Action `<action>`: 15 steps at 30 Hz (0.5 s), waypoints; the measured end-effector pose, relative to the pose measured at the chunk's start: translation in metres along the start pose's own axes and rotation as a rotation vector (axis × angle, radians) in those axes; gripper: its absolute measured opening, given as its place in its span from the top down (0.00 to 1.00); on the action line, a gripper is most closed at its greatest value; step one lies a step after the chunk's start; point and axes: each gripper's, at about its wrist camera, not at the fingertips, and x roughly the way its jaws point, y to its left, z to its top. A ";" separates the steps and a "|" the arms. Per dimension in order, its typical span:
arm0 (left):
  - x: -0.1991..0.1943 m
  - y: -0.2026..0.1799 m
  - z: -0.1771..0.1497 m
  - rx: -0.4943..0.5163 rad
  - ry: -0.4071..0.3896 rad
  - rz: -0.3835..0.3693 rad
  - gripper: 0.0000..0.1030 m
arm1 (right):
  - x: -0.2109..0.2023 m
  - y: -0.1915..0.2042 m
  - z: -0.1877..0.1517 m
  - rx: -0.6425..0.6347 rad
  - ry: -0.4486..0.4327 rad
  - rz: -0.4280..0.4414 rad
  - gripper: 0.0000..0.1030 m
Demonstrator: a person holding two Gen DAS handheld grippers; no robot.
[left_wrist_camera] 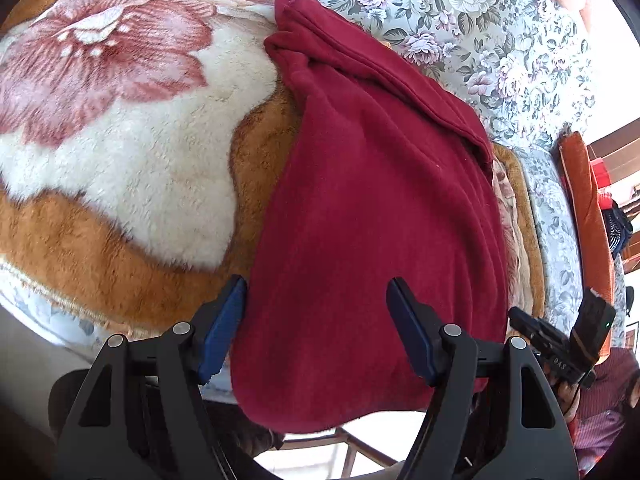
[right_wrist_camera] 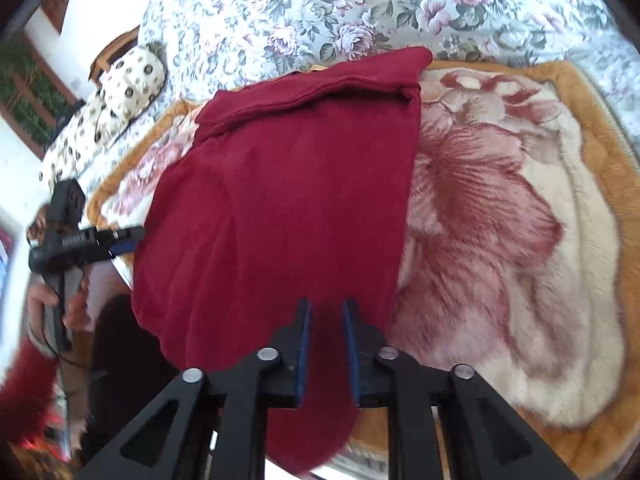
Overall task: Fold small clothes
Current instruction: 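Move both open tools down to the hem of the sweater strip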
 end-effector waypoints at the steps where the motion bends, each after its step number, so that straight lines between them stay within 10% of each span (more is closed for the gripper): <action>1: -0.003 0.002 -0.004 -0.006 0.000 -0.007 0.31 | -0.004 -0.003 -0.007 0.017 0.007 0.009 0.63; 15: -0.010 0.017 -0.037 -0.025 0.031 -0.017 0.24 | 0.002 -0.010 -0.060 0.137 0.103 0.119 0.60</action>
